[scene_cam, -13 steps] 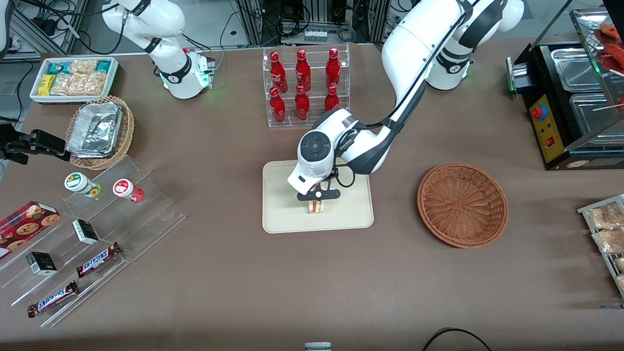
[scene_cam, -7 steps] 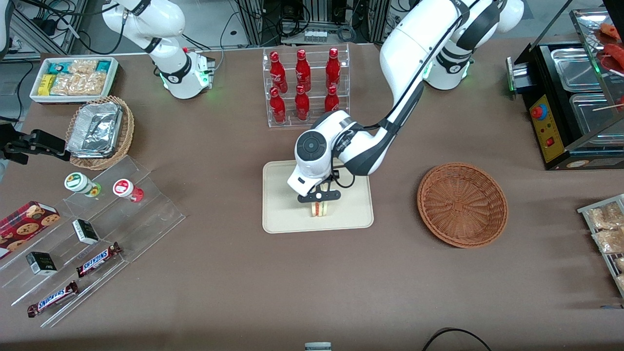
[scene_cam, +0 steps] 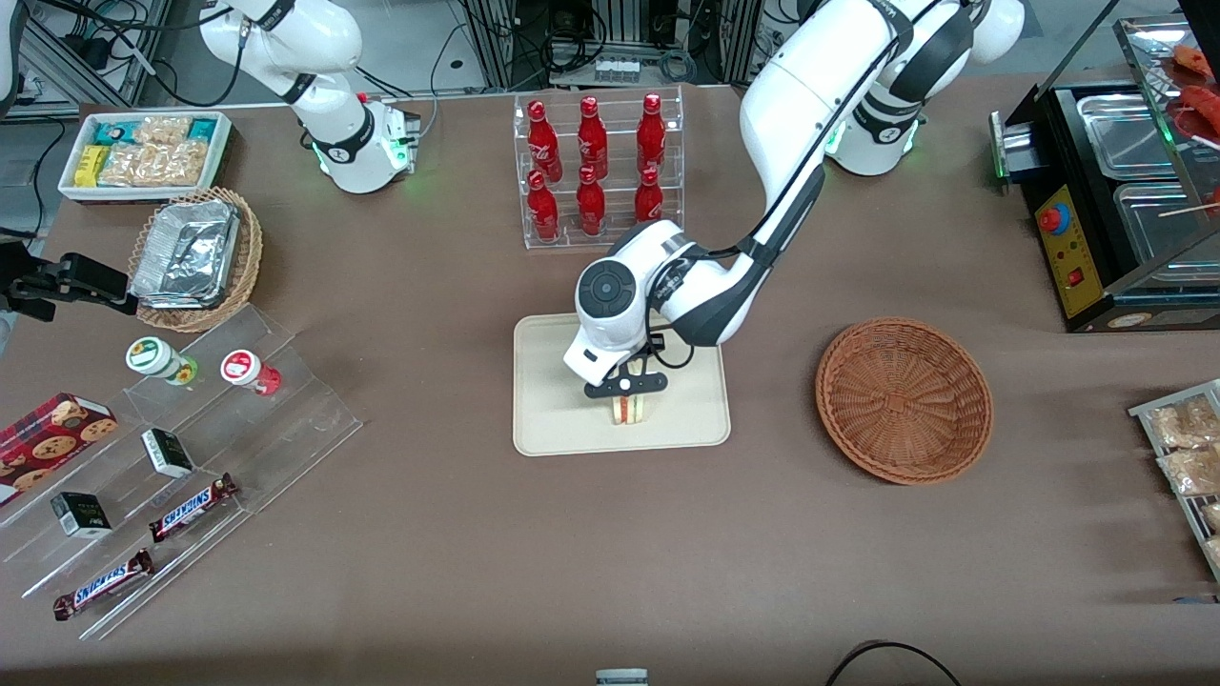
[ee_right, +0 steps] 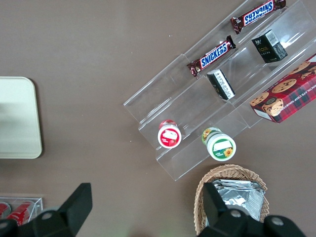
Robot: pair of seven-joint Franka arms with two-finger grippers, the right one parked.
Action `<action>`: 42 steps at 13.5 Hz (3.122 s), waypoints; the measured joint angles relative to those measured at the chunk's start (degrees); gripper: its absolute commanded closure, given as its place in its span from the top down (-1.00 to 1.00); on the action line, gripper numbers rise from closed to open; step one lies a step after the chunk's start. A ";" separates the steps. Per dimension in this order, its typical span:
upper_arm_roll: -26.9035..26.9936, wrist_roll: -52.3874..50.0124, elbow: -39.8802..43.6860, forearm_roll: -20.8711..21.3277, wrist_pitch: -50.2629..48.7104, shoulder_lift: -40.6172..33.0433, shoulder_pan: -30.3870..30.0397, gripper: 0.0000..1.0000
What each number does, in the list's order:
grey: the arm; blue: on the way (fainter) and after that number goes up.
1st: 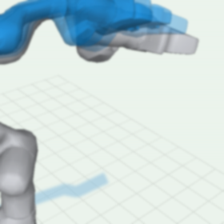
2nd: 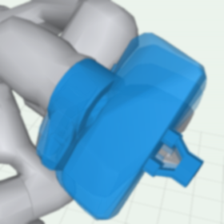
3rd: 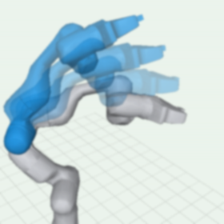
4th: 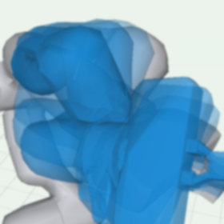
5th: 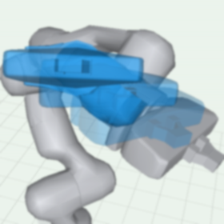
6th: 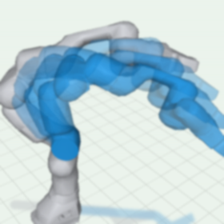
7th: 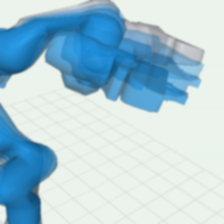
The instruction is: Place sandwich from basket to tray
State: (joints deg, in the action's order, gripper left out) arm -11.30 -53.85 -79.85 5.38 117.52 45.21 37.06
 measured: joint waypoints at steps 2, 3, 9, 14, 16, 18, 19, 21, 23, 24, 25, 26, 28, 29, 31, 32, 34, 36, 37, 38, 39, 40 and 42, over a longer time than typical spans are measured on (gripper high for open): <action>0.00 -0.13 0.00 0.01 0.00 0.19 0.01 1.00; 0.00 -0.21 0.01 0.01 0.01 0.27 0.05 1.00; 0.00 -0.57 4.14 0.01 -3.34 -0.02 0.58 1.00; 0.01 2.74 14.47 0.00 -18.32 -3.88 0.55 1.00; 0.29 5.56 15.00 0.00 -21.66 -7.00 0.16 1.00; 0.71 9.37 14.98 0.02 -24.15 -9.45 -1.46 1.00; 0.85 12.30 14.95 0.06 -25.28 -10.48 -2.56 1.00; 1.45 15.30 14.14 0.27 -27.38 -12.69 -4.58 1.00; 1.78 16.89 11.30 0.31 -27.40 -15.63 -7.43 1.00; 1.84 18.29 9.82 0.31 -27.37 -17.04 -8.86 1.00; 1.91 20.18 8.32 0.31 -27.37 -18.41 -10.20 1.00; 1.96 22.25 6.74 0.30 -27.34 -19.74 -11.52 1.00; 2.03 26.36 3.30 0.26 -26.93 -22.57 -14.46 1.00; 2.06 27.64 1.41 0.24 -26.17 -24.08 -15.95 1.00; 2.08 28.66 -2.79 0.15 -23.51 -27.11 -18.68 1.00; 2.08 28.88 -4.61 -0.22 -22.29 -28.38 -19.95 1.00; 2.14 29.99 -6.89 -0.91 -21.08 -30.00 -21.86 1.00; 2.07 32.07 -9.59 -0.98 -20.26 -32.04 -24.20 1.00; 1.96 33.37 -11.28 -1.46 -19.95 -33.52 -26.17 1.00; 1.74 34.26 -12.79 -2.27 -19.89 -35.01 -28.26 1.00; 0.97 34.89 -14.15 -2.73 -20.07 -36.53 -30.69 1.00; -0.27 35.33 -15.18 -2.95 -20.94 -37.93 -33.13 1.00; -1.99 35.53 -16.12 -3.03 -24.78 -40.23 -35.97 1.00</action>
State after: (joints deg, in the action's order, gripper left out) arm -13.29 -18.32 -95.98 2.34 92.74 4.99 1.09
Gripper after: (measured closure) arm 0.000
